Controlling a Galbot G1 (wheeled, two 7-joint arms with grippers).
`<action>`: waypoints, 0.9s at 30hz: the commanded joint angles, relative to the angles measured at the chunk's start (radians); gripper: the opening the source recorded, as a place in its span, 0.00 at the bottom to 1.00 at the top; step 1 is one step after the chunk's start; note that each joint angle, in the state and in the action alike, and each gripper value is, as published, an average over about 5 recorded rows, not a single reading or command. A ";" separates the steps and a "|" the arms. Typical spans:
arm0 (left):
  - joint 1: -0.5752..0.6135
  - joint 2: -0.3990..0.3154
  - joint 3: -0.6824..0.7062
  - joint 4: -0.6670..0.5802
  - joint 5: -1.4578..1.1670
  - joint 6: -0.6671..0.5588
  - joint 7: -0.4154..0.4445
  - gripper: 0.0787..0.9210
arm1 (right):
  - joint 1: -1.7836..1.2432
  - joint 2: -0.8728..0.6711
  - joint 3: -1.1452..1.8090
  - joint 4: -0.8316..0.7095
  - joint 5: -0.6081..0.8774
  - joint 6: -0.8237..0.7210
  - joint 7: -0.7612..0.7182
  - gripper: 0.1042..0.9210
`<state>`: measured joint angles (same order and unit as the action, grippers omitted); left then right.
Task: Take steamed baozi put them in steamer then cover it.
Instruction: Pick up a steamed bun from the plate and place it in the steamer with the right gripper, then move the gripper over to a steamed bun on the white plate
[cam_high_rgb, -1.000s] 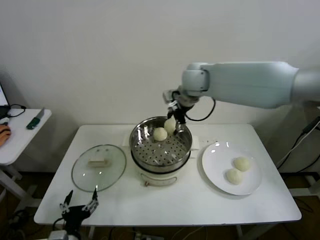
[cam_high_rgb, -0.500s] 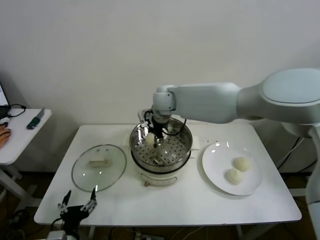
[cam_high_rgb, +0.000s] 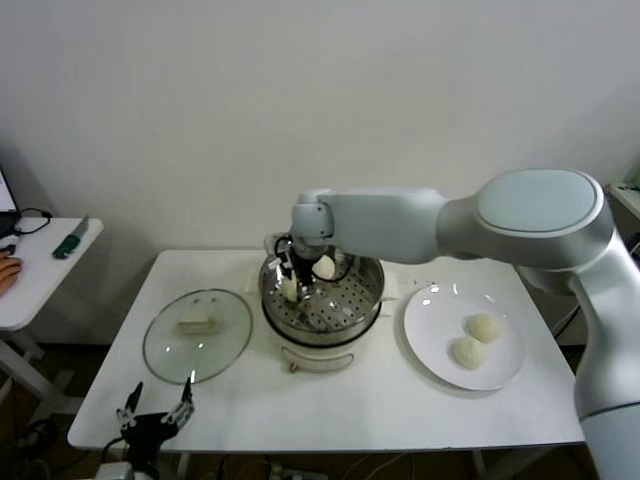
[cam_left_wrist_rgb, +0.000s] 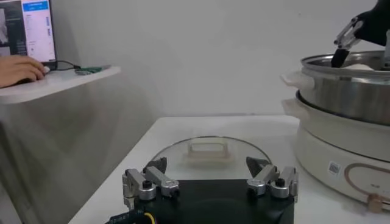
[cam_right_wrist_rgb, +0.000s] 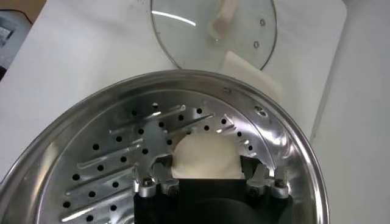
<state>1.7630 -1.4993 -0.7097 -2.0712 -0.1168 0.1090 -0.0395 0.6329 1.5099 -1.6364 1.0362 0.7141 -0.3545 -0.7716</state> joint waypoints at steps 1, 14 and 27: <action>0.004 -0.001 0.001 -0.003 0.002 0.001 0.001 0.88 | -0.029 0.019 0.009 -0.028 -0.013 -0.002 0.007 0.78; 0.004 -0.010 0.004 -0.006 0.009 0.004 0.003 0.88 | 0.041 -0.080 0.028 0.077 -0.019 0.034 -0.035 0.88; -0.003 -0.015 0.003 0.003 0.013 0.008 0.006 0.88 | 0.283 -0.507 -0.032 0.294 0.005 0.100 -0.141 0.88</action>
<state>1.7623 -1.5179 -0.7036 -2.0740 -0.1034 0.1161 -0.0340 0.7673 1.2810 -1.6202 1.1874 0.7065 -0.2875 -0.8549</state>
